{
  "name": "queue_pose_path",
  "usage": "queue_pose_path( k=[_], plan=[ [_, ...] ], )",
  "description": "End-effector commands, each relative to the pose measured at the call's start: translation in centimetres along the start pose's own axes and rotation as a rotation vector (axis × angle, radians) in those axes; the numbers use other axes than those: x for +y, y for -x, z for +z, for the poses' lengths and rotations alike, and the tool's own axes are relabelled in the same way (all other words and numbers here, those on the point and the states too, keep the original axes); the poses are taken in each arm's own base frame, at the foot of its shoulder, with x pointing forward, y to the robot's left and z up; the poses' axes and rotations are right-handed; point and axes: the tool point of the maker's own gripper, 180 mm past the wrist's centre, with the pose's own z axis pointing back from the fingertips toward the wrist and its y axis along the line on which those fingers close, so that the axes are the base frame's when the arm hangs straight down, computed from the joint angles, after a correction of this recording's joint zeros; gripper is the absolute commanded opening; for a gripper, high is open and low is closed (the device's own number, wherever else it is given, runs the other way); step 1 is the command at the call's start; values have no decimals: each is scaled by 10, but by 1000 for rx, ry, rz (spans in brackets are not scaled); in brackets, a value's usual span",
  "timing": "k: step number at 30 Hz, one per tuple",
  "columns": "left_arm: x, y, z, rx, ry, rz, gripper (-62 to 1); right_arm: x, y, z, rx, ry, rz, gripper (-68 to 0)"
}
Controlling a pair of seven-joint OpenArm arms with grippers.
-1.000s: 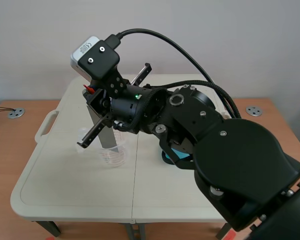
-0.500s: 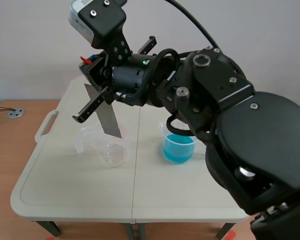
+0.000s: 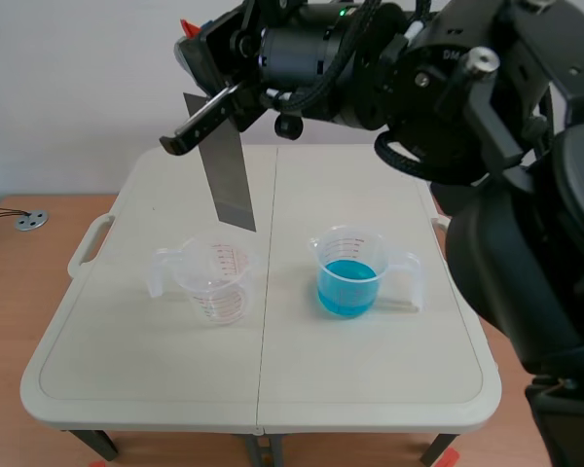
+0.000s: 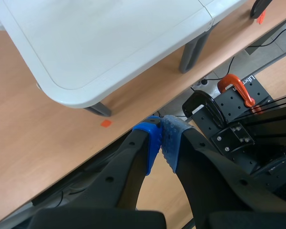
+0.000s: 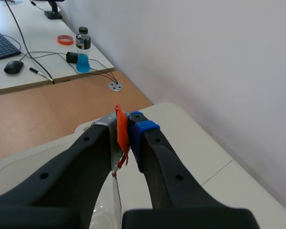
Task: Hold the metal plate by the orange handle, dip it into the blue solution, take it out and point at it, then put the plate back in the beaker on the left.
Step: 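Move the plate over the blue solution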
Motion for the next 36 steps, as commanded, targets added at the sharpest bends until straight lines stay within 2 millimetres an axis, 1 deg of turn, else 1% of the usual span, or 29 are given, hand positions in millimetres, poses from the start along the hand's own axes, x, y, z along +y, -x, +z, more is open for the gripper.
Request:
queue_pose_path(
  k=[1, 5, 9, 17, 22, 26, 28, 32, 36],
  plan=[
    [-1, -4, 0, -19, 1, 6, -590, -7, -17, 5, -41, 12, 15, -662],
    [-1, -4, 0, -19, 1, 6, -590, -18, -25, 16, -37, 28, 8, -662],
    [1, -7, -1, -31, -3, 2, -590, -33, -27, 27, -25, 65, -2, -662],
    [16, -28, -10, -102, -38, -32, -590, -57, -18, 48, 3, 97, -31, -662],
    [32, -52, -18, -182, -78, -72, -590, -75, -16, 64, 4, 126, -36, -662],
    [47, -76, -23, -256, -113, -107, -590, -86, -13, 77, 11, 138, -30, -662],
    [50, -88, -26, -294, -116, -122, -590, -92, -11, 82, 23, 155, -23, -662],
    [44, -112, -34, -369, -81, -141, -590, -103, -8, 91, 42, 188, -15, -662],
    [37, -130, -44, -426, -54, -164, -590, -99, -4, 94, 39, 169, -21, -662]
  ],
)
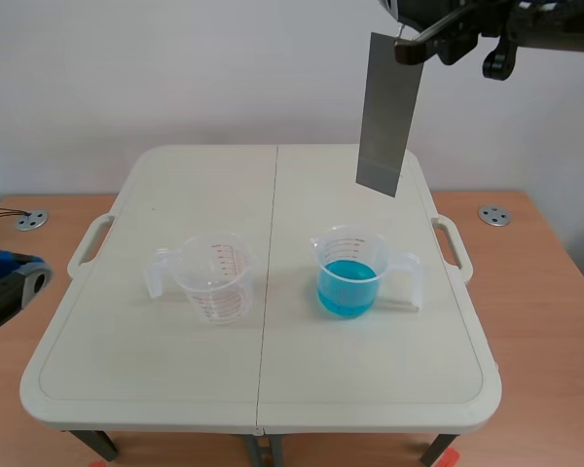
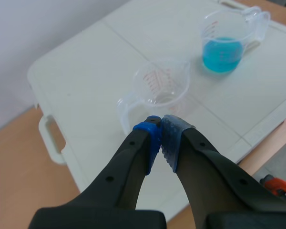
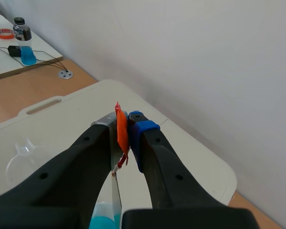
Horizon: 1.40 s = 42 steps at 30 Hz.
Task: Hold the metal plate by the orange handle, dip it into the blue solution, take it out and point at it, then put the plate back in the beaker on the left.
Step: 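Move the plate over the blue solution, then point at the plate with the left hand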
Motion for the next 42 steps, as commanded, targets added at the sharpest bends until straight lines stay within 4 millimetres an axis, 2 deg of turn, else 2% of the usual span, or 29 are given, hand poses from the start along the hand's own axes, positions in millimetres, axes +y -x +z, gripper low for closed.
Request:
queue_pose_path(
  k=[1, 7, 25, 42],
  plan=[
    [-1, -7, -5, -32, 5, -9, -590, 5, -7, 1, -29, -20, 5, -662],
    [-3, -19, -27, -91, 30, -14, -590, 9, 0, 2, -16, -27, -9, -662],
    [-11, -21, -101, -123, 151, -72, -590, 5, 14, -2, -11, -29, -55, -662],
    [-47, -29, -172, -139, 313, -102, -590, 5, 13, -2, -14, -29, -55, -662]
  ],
)
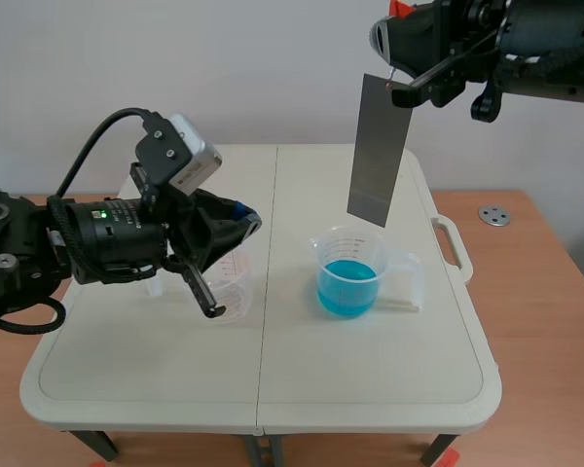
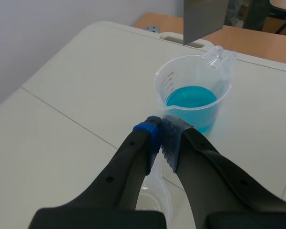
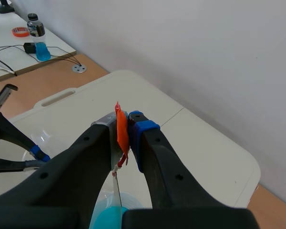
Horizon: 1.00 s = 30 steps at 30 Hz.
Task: Hold the metal plate by the orange handle, dip it into the blue solution, take it out and point at it, then put the plate back in the beaker on the left.
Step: 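Point at the plate with the left hand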
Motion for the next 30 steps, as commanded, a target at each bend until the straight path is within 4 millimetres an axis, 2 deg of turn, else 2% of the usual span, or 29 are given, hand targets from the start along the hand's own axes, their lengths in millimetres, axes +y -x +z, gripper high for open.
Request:
queue_pose_path(
  k=[1, 7, 16, 20, 30],
  plan=[
    [1, -14, -8, -44, 4, -7, -590, -1, -12, -1, -41, -2, 11, -662],
    [1, -25, -30, -69, 20, 2, -590, -1, -12, -1, -41, -2, 11, -662],
    [-5, -23, -51, -43, 45, -34, -590, -1, -12, -1, -38, -2, 11, -662],
    [-7, -19, -57, -31, 48, -34, -590, -1, -11, -1, -37, -2, 11, -662],
    [-7, -25, -62, -50, 43, -26, -591, -1, -12, -1, -38, -3, 11, -662]
  ],
)
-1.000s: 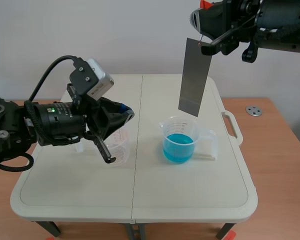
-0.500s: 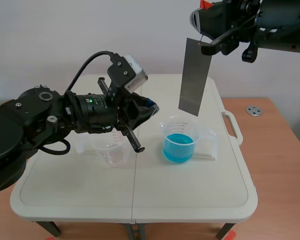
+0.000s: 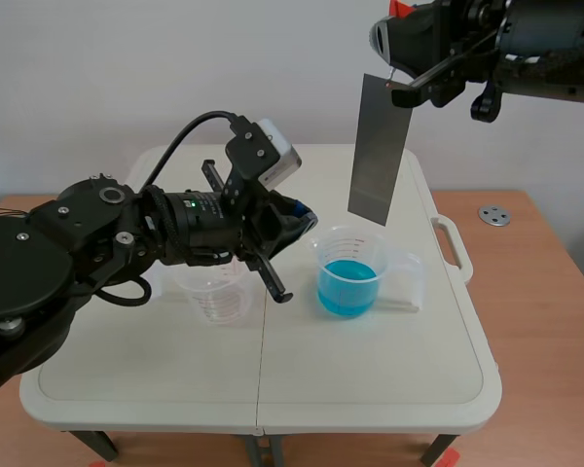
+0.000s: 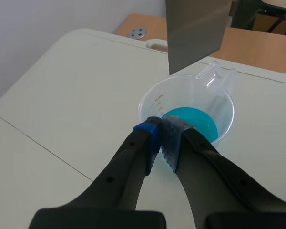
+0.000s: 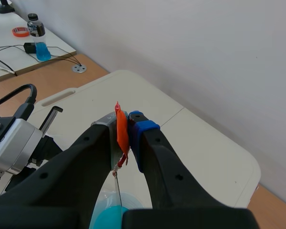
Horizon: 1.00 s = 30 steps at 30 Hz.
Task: Hold the metal plate by the orange handle, dip it into the blue solution, take it out and point at it, then put the plate back in the beaker on the left.
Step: 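Point at the plate with the left hand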
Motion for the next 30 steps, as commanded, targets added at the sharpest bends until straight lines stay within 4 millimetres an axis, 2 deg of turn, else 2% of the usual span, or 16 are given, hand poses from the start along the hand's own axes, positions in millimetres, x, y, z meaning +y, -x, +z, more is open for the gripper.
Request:
queue_pose_path(
  k=[1, 15, 20, 25, 30],
  plan=[
    [5, -20, -3, -58, -8, -10, -591, -1, -12, -1, -38, -2, 11, -662],
    [5, -24, -3, -78, -8, -10, -590, -1, -12, -1, -40, -2, 8, -662],
    [8, -17, 3, -68, -12, -9, -590, -1, -13, -1, -45, -2, 5, -662],
    [13, -11, 28, -79, -33, 17, -590, 4, -11, -2, -39, -18, 7, -662],
    [6, 1, 65, -52, -50, 2, -590, 4, -11, -2, -40, -20, 8, -662]
  ],
)
